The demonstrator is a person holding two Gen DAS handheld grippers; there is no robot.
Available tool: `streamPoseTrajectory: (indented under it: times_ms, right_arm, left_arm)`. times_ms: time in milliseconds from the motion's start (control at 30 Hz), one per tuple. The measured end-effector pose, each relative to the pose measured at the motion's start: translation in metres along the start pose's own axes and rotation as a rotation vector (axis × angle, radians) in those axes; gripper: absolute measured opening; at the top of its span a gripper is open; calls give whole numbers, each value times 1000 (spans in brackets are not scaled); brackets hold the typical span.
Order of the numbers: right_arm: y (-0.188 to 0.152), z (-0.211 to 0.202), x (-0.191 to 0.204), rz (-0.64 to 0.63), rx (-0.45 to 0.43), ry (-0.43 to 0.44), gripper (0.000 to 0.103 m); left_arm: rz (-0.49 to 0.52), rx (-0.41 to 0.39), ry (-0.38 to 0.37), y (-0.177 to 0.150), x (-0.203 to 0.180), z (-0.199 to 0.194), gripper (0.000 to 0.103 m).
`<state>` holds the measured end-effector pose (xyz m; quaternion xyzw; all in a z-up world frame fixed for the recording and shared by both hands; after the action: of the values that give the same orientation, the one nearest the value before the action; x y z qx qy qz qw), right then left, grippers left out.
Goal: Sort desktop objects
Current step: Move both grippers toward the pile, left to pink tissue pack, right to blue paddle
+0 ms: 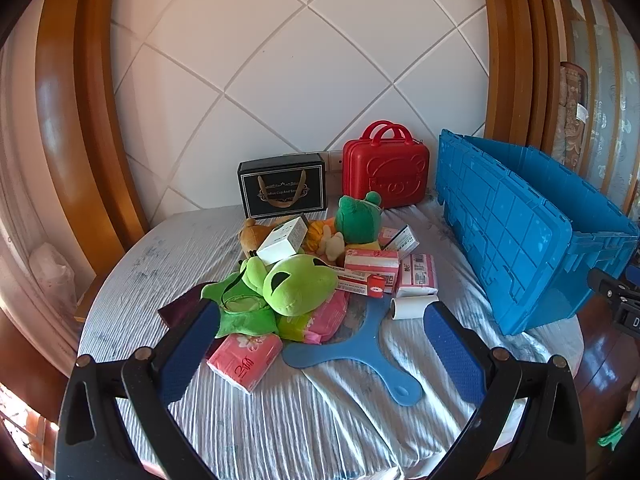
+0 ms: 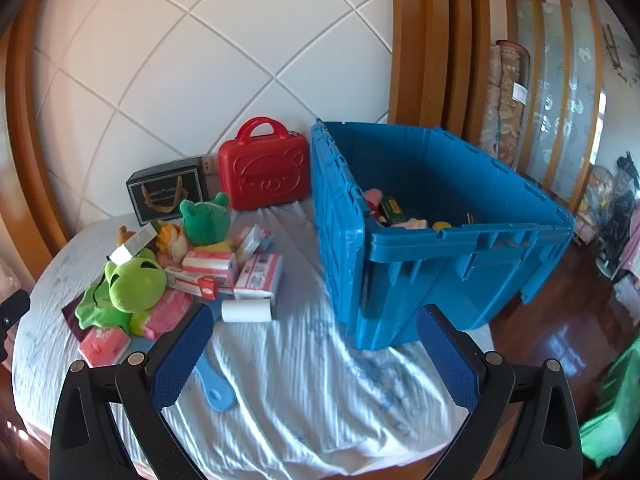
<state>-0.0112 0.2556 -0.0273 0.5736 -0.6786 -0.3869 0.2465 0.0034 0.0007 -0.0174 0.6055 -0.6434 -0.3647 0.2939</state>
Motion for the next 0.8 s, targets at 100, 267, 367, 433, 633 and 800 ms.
streamPoseTrajectory:
  times_ms: [100,267,367,433,633,800]
  right_arm:
    - [-1,2,0,-7,2,3,103]
    - [-2,6,-1,-16,8,6,103]
    - [-3,8,-2,-23,13,10,103]
    - [-4,9,-3,-32,14,14,103]
    - [-11,21,7,-75,20,95,103]
    - [-23,47,37,-133,82,222,103]
  left_arm:
    - [-7,3,5,-1,1,0,103]
    - [-22,16,9,-4,4,2,103]
    - [-38,36,-6,-8,9,4,103]
    - [-53,49,10,-11,16,5,103]
    - [-110,76,125,-26,53,7,103]
    - [-174,97,213,-49,97,11,103]
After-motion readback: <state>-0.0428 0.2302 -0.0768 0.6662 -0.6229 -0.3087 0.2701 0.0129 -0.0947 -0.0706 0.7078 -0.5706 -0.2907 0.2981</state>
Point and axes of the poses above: each gripper's, at about its wrist camera, not at the fingertips, and z roughly the way its jaws point, x to its left, y to its top, the point moved 3 cm from there along z, roughly the way its jaws point, and after that the axes turned 9 degrees about -y, right-handed, at the moved point
